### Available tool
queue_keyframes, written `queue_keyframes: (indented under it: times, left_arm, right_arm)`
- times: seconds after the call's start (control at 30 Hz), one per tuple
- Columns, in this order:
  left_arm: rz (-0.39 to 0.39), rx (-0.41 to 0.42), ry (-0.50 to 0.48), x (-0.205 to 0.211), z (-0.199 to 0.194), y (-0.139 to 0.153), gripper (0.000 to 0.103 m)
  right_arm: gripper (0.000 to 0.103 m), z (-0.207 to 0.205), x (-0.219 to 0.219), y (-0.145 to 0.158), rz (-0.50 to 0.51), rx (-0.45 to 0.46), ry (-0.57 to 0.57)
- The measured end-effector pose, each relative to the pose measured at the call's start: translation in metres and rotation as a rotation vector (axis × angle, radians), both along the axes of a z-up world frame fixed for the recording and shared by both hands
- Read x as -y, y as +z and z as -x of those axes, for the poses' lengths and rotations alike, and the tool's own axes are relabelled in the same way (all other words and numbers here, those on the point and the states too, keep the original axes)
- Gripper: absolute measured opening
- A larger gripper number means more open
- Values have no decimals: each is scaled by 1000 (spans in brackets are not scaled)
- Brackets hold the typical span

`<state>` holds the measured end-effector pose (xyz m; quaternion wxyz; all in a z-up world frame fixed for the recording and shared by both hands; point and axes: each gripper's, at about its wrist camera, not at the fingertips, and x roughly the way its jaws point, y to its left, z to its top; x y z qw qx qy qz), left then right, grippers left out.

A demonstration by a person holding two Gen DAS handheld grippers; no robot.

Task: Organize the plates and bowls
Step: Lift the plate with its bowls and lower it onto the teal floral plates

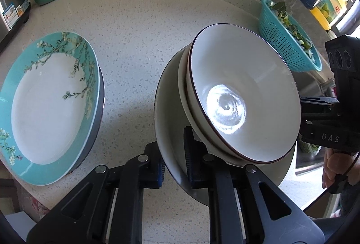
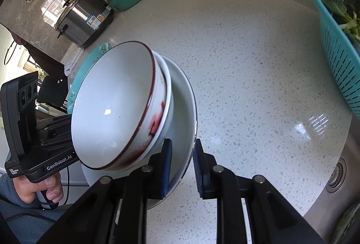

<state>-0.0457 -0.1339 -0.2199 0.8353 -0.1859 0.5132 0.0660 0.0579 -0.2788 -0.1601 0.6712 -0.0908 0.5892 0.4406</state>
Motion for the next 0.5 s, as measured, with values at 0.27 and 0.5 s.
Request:
queue_keyframes:
  times: [0.27, 0.5]
  left_arm:
    - [-3, 45, -9, -4, 10, 51, 12]
    - [-16, 77, -7, -20, 26, 87, 12]
  right_arm:
    - [22, 7, -1, 52, -16, 30, -5]
    - [22, 14, -15, 87, -28, 59, 12]
